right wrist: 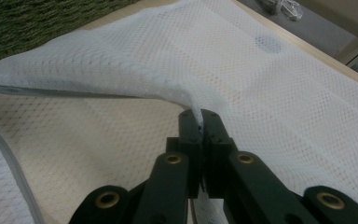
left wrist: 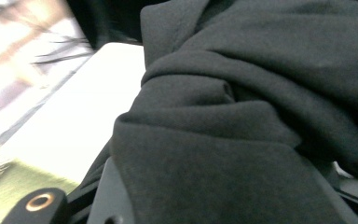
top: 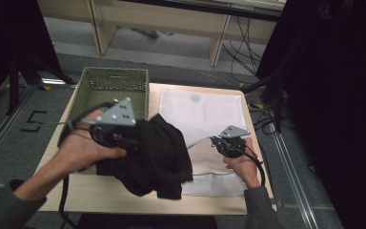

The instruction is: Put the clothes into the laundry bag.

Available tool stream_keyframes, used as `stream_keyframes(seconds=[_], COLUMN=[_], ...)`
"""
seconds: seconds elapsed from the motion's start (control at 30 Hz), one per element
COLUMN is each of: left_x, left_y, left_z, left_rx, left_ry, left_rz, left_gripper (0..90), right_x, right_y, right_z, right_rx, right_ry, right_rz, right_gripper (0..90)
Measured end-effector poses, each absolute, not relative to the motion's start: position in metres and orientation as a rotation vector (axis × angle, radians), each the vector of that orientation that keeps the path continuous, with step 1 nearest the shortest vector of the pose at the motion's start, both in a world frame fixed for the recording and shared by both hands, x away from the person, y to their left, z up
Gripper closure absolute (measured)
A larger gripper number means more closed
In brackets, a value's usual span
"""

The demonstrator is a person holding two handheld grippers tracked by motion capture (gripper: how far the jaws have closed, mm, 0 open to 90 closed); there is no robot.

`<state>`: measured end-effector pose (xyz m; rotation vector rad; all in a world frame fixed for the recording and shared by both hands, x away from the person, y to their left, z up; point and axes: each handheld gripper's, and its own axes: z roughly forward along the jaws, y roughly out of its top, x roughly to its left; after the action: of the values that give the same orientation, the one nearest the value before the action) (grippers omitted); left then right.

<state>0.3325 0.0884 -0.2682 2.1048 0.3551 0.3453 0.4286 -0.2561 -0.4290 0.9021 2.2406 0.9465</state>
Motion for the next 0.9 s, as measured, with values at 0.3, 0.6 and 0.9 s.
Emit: stream_keyframes(seconds=[0.3,0.6,0.9], left_x=[0.336,0.375,0.4], left_y=[0.012,-0.025,-0.029], left_z=[-0.308,-0.368,-0.376], left_rx=[2.139,2.212,2.131], left_ry=[0.232,0.345,0.453], left_rz=[0.194,0.055,0.138], left_gripper=[59.3,58.5,57.9], right_x=[0.428,0.428,0.425], right_y=[-0.261,-0.27,-0.265], right_z=[-0.428,-0.422,-0.415], right_rx=[0.92,0.936,0.93], right_ry=[2.231,2.177,2.154], right_rz=[0.966,0.992,1.017], right_gripper=[89.2,89.3,89.3])
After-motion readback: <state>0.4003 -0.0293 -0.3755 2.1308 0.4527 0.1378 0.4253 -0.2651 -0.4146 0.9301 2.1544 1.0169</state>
